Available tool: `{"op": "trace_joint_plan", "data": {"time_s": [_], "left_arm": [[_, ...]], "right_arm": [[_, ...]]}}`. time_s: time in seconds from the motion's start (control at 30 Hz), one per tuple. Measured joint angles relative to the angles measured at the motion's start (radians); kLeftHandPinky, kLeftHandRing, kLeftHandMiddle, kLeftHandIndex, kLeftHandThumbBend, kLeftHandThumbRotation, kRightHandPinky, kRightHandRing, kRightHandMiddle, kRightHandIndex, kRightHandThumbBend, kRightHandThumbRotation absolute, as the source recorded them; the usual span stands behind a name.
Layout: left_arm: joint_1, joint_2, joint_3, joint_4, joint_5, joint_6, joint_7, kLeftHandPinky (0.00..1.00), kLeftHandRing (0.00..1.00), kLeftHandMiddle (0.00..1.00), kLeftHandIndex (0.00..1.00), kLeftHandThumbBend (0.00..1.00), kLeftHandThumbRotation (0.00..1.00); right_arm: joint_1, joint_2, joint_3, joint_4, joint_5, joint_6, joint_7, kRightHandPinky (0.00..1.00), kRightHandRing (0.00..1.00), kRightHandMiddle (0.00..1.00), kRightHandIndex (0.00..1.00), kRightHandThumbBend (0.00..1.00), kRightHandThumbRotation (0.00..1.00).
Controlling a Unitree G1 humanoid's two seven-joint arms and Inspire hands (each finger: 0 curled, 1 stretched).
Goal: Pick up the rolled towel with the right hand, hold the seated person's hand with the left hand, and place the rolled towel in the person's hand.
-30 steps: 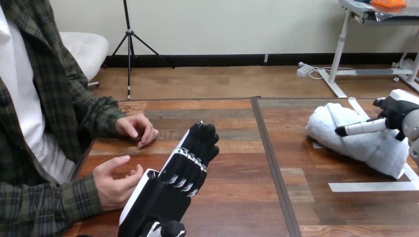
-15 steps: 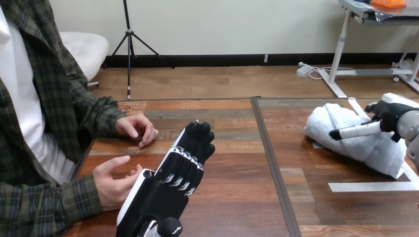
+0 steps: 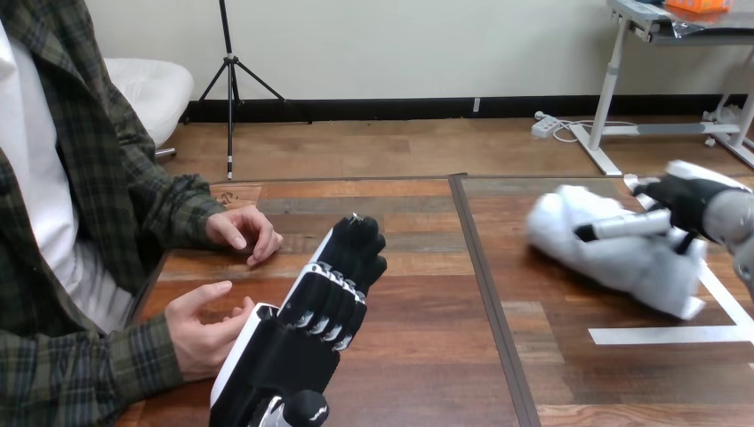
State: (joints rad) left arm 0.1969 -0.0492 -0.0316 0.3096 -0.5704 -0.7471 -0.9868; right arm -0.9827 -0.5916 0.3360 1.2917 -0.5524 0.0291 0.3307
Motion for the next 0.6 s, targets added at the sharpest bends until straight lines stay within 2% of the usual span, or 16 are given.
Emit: {"op": "trace_joint_plan", "data": {"time_s": [0.3, 0.6], "left_arm": [[0.002, 0.0, -0.001, -0.002, 0.0, 0.002, 0.003, 1.0, 1.0, 1.0, 0.97, 1.0, 0.62], [0.01, 0.0, 0.002, -0.002, 0.0, 0.003, 0.003, 1.0, 1.0, 0.99, 0.95, 1.0, 0.62]], "right_arm": [[0.042, -0.003, -0.007, -0.158, 0.014, 0.018, 0.075, 0.77, 0.85, 0.89, 0.93, 0.99, 0.61], [0.139, -0.001, -0.038, -0.338, 0.027, 0.065, 0.132, 0.8, 0.87, 0.9, 0.94, 1.0, 0.62]]}}
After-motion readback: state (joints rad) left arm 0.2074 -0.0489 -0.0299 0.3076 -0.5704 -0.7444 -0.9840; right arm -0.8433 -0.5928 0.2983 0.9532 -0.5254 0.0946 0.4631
